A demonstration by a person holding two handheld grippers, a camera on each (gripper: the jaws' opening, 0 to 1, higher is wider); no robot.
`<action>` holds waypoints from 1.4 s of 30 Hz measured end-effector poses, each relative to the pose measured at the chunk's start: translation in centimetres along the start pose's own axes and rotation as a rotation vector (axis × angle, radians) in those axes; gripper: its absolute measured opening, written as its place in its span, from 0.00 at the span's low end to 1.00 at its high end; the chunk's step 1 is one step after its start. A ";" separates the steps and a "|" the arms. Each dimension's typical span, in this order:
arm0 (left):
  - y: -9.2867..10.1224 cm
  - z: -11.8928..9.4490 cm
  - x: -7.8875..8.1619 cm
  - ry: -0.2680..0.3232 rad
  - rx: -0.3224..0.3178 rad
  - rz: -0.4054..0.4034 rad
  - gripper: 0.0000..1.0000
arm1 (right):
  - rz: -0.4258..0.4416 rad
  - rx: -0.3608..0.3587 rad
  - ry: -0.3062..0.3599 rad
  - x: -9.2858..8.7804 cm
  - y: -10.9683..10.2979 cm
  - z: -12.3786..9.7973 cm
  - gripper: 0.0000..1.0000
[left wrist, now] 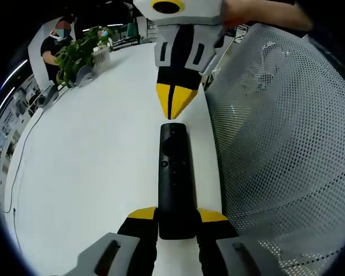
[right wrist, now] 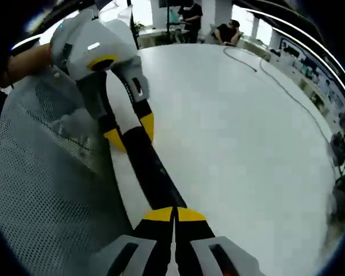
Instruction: Press the specified remote control buttons in sequence, fully releasing each button before pressing the next.
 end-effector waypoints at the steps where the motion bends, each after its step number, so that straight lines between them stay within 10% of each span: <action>1: 0.0 0.0 0.0 0.000 0.000 0.000 0.26 | -0.002 0.003 -0.006 -0.1 -0.1 0.1 0.00; 23: -0.1 0.0 0.0 -0.001 -0.007 0.000 0.26 | -0.071 0.017 -0.044 0.1 -0.3 0.6 0.00; 34: -0.1 0.0 0.0 0.000 -0.005 0.000 0.26 | 0.113 -0.007 0.066 0.0 0.0 0.3 0.00; 42: -0.1 0.0 -0.1 0.001 -0.007 -0.001 0.26 | 0.013 -0.006 0.081 1.1 -0.7 0.6 0.00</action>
Point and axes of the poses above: the point that each gripper's makers call its tool centre point, and the gripper's own axes: z roughly forward along the fingers, y roughly to its right, x roughly out of its top, the point moved 2 cm from there along -z, roughly backward along the fingers, and after that the axes turned 12 degrees about -z, right-handed, at the moved point
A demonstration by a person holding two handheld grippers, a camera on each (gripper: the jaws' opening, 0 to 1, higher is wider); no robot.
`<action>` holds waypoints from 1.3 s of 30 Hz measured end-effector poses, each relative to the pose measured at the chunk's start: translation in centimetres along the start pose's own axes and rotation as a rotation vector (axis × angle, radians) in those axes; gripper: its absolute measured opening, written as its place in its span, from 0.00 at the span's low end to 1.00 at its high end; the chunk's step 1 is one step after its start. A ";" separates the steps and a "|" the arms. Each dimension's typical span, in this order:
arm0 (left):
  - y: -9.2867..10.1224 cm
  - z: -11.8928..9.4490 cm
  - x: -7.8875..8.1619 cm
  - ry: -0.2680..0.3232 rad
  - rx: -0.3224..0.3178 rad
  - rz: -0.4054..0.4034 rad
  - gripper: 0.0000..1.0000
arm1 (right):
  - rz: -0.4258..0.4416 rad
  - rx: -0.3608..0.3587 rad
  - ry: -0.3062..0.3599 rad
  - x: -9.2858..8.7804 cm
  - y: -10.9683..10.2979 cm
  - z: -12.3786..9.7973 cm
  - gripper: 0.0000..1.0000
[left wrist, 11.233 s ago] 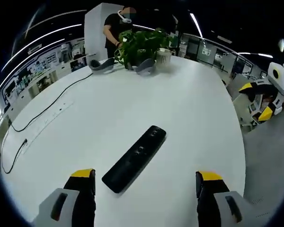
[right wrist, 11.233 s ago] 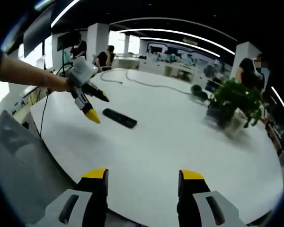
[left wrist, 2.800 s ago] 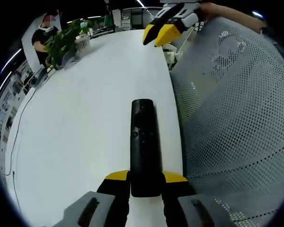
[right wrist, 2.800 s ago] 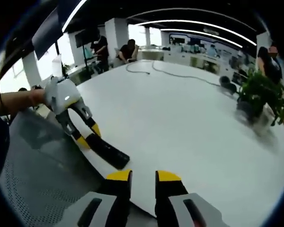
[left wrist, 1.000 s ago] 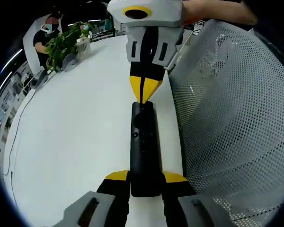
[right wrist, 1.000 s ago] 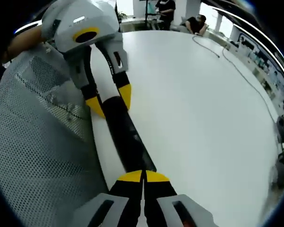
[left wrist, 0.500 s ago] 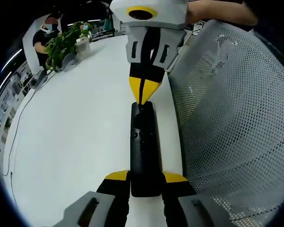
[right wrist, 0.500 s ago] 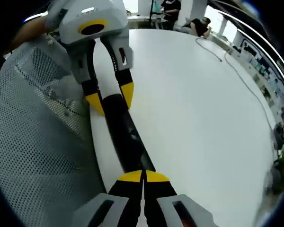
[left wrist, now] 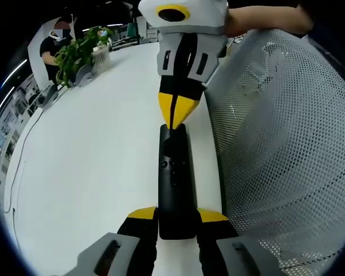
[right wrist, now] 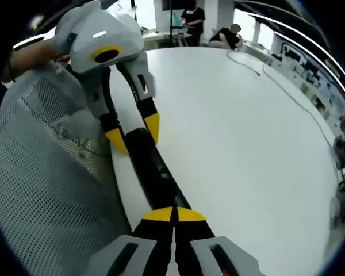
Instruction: Press the specified remote control buttons in sequence, fully releasing each button before pressing the next.
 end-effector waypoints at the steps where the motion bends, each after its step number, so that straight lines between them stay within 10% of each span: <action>1: 0.0 0.0 0.0 0.000 0.000 0.000 0.26 | -0.003 0.001 0.001 0.1 0.0 0.0 0.00; 39: 0.1 0.0 0.0 0.001 0.001 -0.004 0.26 | 0.054 0.009 0.008 -0.1 0.2 0.1 0.00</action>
Point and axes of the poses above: the point that each gripper's makers call its tool centre point, and the gripper's own axes: z roughly forward along the fingers, y roughly to its right, x roughly out of its top, the point moved 2 cm from there along -z, roughly backward along the fingers, and after that the axes turned 12 degrees about -z, right-handed, at the moved point
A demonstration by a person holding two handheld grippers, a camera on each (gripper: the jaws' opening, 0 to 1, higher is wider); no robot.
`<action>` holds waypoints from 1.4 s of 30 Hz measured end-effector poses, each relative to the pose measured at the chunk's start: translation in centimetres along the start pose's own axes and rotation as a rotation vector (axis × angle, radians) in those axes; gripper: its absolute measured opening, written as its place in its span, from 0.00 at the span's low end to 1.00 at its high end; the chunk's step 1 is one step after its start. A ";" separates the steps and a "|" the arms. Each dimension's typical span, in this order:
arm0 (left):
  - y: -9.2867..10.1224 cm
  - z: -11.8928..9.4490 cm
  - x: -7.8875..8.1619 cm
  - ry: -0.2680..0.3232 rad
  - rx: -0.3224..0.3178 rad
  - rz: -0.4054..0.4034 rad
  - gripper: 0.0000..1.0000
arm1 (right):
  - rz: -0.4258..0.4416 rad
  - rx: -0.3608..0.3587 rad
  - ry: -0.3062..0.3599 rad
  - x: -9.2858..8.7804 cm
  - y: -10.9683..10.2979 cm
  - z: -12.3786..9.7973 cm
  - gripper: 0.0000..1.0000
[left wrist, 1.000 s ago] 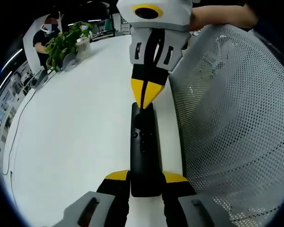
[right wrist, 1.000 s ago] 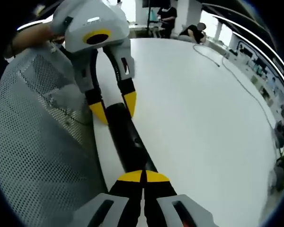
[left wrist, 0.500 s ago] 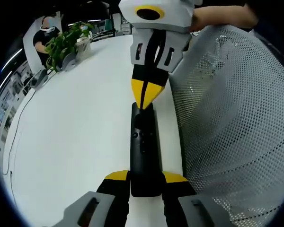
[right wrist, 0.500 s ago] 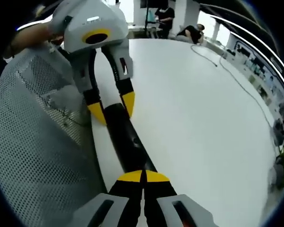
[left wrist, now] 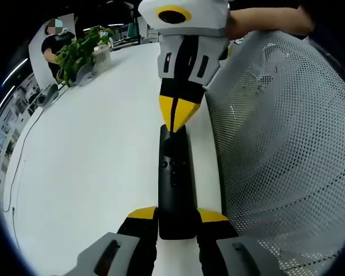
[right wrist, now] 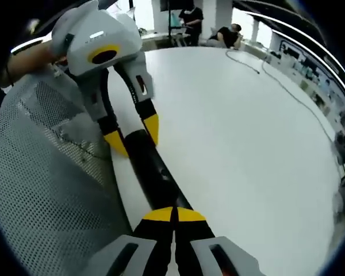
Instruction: Press the specified remote control buttons in sequence, fully releasing each button before pressing the next.
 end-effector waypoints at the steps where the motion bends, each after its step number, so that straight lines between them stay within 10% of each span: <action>1: 0.0 0.0 0.0 -0.001 0.001 0.000 0.26 | -0.001 0.003 0.006 0.1 -0.2 0.0 0.00; 22: 0.0 0.0 0.0 0.000 0.006 0.000 0.26 | -0.079 -0.003 -0.024 1.1 -0.6 0.9 0.00; 29: 0.0 0.0 0.0 -0.003 0.008 0.003 0.26 | -0.095 0.052 -0.225 1.4 -0.6 1.3 0.00; 36: -0.1 0.0 0.0 0.007 0.002 -0.001 0.26 | 0.040 0.080 -0.188 1.2 -0.2 1.2 0.00; 42: -0.1 0.0 0.0 0.004 -0.001 0.003 0.26 | -0.059 0.018 -0.181 1.2 -0.7 1.2 0.00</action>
Point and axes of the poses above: the point that each gripper's makers call its tool centre point, and the gripper's own axes: z roughly forward along the fingers, y roughly to its right, x roughly out of its top, the point moved 2 cm from there along -z, roughly backward along the fingers, and after that the axes turned 12 degrees about -z, right-handed, at the moved point
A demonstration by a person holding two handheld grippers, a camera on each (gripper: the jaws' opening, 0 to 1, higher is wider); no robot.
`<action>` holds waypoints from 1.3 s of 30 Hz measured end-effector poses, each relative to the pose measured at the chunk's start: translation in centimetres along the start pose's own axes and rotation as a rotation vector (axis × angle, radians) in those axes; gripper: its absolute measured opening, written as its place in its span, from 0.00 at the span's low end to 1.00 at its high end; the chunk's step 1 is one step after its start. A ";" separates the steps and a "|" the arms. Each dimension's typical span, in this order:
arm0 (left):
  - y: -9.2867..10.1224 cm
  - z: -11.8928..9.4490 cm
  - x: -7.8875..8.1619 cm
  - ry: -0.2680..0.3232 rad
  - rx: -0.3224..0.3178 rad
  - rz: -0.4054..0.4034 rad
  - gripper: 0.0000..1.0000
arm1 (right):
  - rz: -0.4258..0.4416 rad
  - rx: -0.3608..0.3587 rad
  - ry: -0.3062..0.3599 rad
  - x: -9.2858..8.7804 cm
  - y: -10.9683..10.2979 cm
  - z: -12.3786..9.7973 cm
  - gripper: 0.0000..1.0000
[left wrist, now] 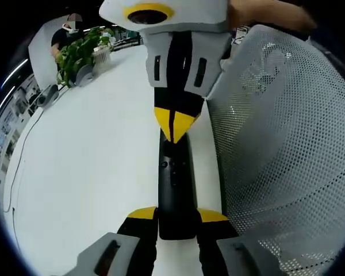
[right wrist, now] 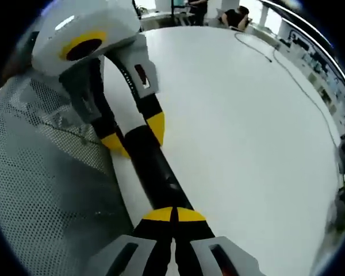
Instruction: Press the specified remote control buttons in sequence, fully releasing each button before pressing the next.
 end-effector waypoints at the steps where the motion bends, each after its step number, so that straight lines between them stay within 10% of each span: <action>1: 0.0 0.0 0.0 -0.001 0.000 0.000 0.26 | -0.003 -0.013 0.011 0.0 0.0 0.0 0.00; 6: 0.0 0.0 0.0 -0.002 0.001 0.000 0.26 | 0.129 -0.047 0.177 -0.2 0.0 -0.4 0.00; 39: 0.0 -0.1 0.0 0.000 0.002 0.000 0.26 | -0.045 -0.031 0.174 0.7 -0.2 0.0 0.00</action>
Point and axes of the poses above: the point that each gripper's makers call its tool centre point, and the gripper's own axes: z roughly forward along the fingers, y roughly to its right, x roughly out of its top, the point moved 2 cm from there along -z, roughly backward along the fingers, and after that the axes turned 12 degrees about -z, right-handed, at the moved point
